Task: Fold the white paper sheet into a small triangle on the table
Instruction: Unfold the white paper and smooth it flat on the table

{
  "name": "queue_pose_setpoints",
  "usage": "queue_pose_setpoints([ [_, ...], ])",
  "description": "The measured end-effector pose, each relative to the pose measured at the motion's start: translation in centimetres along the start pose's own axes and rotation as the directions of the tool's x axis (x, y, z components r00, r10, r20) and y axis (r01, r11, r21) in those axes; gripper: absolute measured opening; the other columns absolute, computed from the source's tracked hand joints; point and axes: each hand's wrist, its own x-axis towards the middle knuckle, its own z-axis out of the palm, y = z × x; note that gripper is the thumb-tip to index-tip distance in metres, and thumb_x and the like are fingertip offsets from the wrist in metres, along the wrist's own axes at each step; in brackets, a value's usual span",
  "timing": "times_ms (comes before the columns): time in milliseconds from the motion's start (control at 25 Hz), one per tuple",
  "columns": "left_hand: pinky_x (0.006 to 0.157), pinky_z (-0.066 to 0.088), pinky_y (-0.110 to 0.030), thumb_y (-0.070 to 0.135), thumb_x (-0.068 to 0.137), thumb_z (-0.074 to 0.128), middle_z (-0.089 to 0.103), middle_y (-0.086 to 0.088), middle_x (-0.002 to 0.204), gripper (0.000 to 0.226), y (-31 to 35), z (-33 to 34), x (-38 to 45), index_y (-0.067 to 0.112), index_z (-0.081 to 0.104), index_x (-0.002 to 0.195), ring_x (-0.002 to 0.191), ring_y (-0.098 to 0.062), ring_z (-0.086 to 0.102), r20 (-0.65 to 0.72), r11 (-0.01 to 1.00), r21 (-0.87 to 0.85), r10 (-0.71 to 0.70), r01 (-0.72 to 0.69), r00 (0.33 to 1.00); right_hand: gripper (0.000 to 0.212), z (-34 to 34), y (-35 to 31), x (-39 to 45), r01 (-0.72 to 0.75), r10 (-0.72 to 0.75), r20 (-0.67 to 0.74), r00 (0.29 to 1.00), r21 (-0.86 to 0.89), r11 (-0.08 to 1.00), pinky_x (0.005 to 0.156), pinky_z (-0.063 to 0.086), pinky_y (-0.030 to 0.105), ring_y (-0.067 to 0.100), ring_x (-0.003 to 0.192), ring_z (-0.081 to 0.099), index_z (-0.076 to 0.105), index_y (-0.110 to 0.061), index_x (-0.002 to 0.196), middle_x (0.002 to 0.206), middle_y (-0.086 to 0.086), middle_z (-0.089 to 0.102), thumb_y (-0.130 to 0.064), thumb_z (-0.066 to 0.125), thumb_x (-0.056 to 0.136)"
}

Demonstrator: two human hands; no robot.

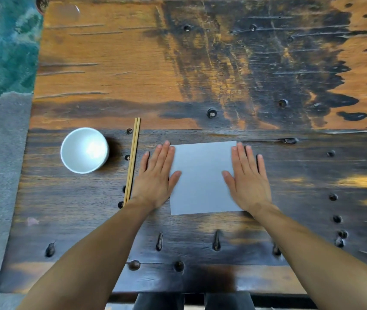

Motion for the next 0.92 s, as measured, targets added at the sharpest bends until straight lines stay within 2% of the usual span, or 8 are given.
queue_pose_setpoints([
  [160,0.122,-0.002,-0.045,0.052,0.102,0.009,-0.012,-0.007,0.163,0.068,1.6,-0.5,-1.7,0.011,-0.009,0.154,0.149,-0.021,-0.011,-0.049,0.999,-0.025,-0.040,0.039,0.998,0.073,-1.0,-0.2,-1.3,0.003,-0.002,-0.029,1.000,0.051,0.999,0.121,-0.003,0.045,0.023,0.151,-0.007,-0.001,-0.009,0.155,0.164,0.008,-0.004,-0.053,0.016,0.100],
  [320,0.118,0.013,-0.049,0.052,0.102,0.013,-0.004,-0.008,0.164,0.068,5.5,2.1,-7.5,0.009,0.002,0.155,0.150,-0.022,-0.002,-0.017,0.989,-0.028,0.143,-0.143,0.990,0.071,0.2,-2.5,-5.9,0.271,-0.271,-0.016,0.963,0.036,0.962,0.119,0.011,0.049,0.025,0.151,0.004,0.011,-0.006,0.155,0.164,0.009,0.004,-0.051,0.022,0.100],
  [440,0.118,0.013,-0.049,0.053,0.102,0.011,-0.005,-0.007,0.164,0.069,5.3,3.0,-8.8,0.010,0.002,0.155,0.150,-0.021,-0.003,0.028,0.996,0.004,0.094,-0.095,0.995,0.073,0.7,-1.7,-7.1,0.166,-0.166,0.023,0.986,0.025,0.986,0.119,0.014,0.050,0.025,0.151,0.007,0.014,-0.006,0.155,0.164,0.009,0.009,-0.052,0.027,0.099],
  [560,0.119,0.010,-0.049,0.054,0.102,0.011,-0.005,-0.007,0.164,0.069,4.1,2.8,-9.3,0.010,0.001,0.155,0.150,-0.022,-0.002,0.051,0.999,0.016,0.026,-0.027,0.998,0.074,0.4,-0.3,-7.6,0.062,-0.062,0.066,0.996,0.007,0.998,0.120,0.008,0.050,0.026,0.151,0.005,0.015,-0.006,0.154,0.163,0.010,0.010,-0.052,0.027,0.098],
  [720,0.119,0.013,-0.052,0.054,0.102,0.012,-0.005,-0.006,0.164,0.069,3.1,2.4,-9.9,0.011,0.000,0.155,0.150,-0.022,-0.001,0.071,0.998,-0.014,0.055,-0.054,0.996,0.074,0.1,1.2,-8.4,0.015,-0.014,0.103,0.995,-0.008,1.000,0.120,0.004,0.050,0.026,0.151,0.002,0.010,-0.007,0.155,0.164,0.010,0.006,-0.054,0.022,0.099],
  [760,0.119,0.014,-0.053,0.054,0.102,0.013,-0.001,-0.006,0.164,0.069,3.1,2.1,-9.7,0.012,0.002,0.155,0.150,-0.023,0.002,0.055,0.998,-0.027,0.064,-0.063,0.996,0.074,0.0,1.3,-8.4,0.016,-0.016,0.110,0.994,-0.006,1.000,0.120,0.004,0.051,0.026,0.151,0.001,0.009,-0.006,0.155,0.164,0.010,0.005,-0.054,0.021,0.099],
  [840,0.116,0.022,-0.051,0.052,0.102,0.020,0.025,-0.008,0.159,0.065,3.1,0.7,-8.5,0.014,0.015,0.155,0.144,-0.028,0.026,-0.027,0.994,-0.111,0.005,-0.008,1.000,0.074,-0.5,1.1,-8.0,0.034,-0.035,0.107,0.994,0.015,0.999,0.120,0.004,0.051,0.026,0.151,-0.001,0.008,-0.007,0.155,0.164,0.009,0.004,-0.054,0.022,0.099],
  [920,0.106,0.032,-0.049,0.047,0.101,0.032,0.050,-0.007,0.137,0.054,3.0,-1.3,-5.2,0.018,0.034,0.147,0.121,-0.029,0.047,-0.140,0.970,-0.207,-0.160,0.129,0.977,0.072,-1.4,0.5,-6.7,0.106,-0.109,0.079,0.991,0.041,0.993,0.120,0.006,0.050,0.026,0.151,0.000,0.011,-0.008,0.155,0.164,0.009,0.007,-0.051,0.026,0.100],
])
